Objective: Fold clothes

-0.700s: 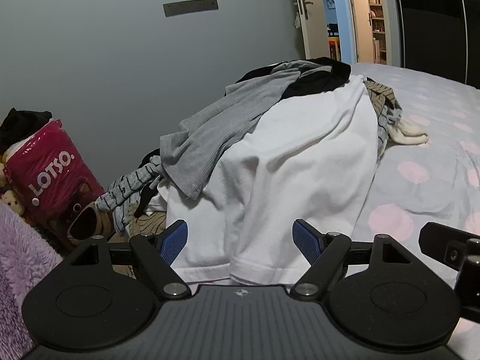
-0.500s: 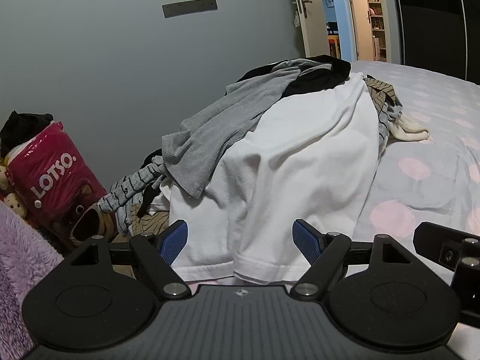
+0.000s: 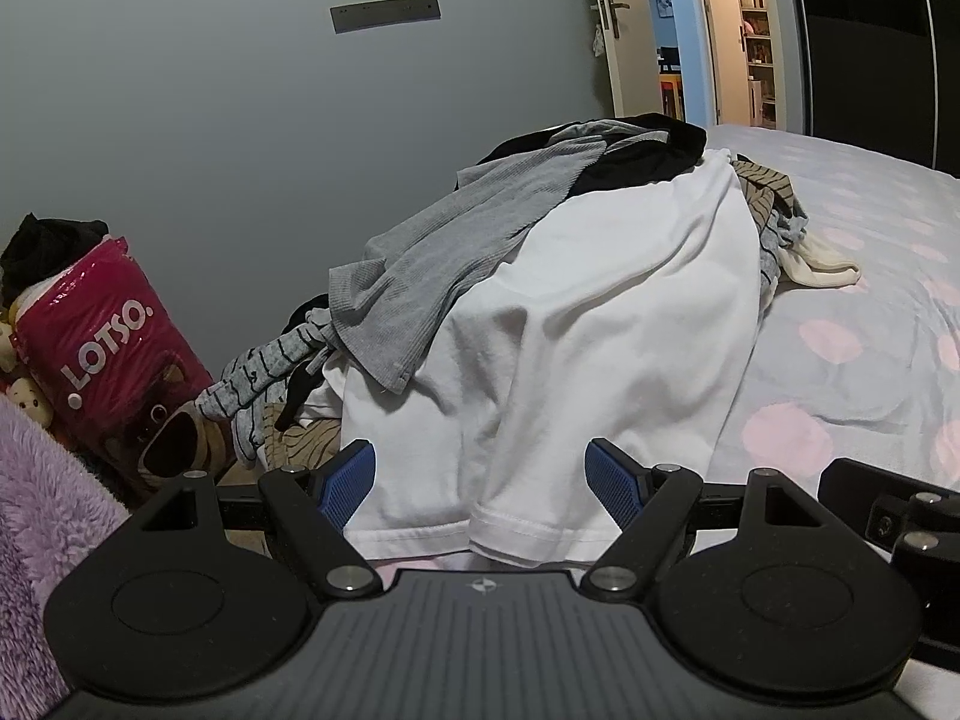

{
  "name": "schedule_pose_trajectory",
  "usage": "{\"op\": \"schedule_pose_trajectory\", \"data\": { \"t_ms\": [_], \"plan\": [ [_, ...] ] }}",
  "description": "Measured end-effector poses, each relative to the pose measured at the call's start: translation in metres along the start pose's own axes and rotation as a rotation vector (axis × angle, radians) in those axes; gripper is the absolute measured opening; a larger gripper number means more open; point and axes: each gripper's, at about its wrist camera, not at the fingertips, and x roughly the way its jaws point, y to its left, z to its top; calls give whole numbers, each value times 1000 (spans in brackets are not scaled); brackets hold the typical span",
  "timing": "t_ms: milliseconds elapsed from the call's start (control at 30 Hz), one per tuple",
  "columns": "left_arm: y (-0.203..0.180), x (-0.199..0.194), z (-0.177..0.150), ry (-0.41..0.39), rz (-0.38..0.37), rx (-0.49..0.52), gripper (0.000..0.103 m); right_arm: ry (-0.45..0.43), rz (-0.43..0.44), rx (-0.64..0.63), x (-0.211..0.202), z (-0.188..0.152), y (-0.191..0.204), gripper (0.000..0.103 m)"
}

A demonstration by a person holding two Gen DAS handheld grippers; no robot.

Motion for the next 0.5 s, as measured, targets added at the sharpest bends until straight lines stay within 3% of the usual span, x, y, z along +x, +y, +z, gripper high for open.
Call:
{"op": "schedule_pose_trajectory", "data": {
  "t_ms": [500],
  "plan": [
    [-2,0,0,-1,2,5,77,5,-6,-4,0,1,1,94]
  ]
}}
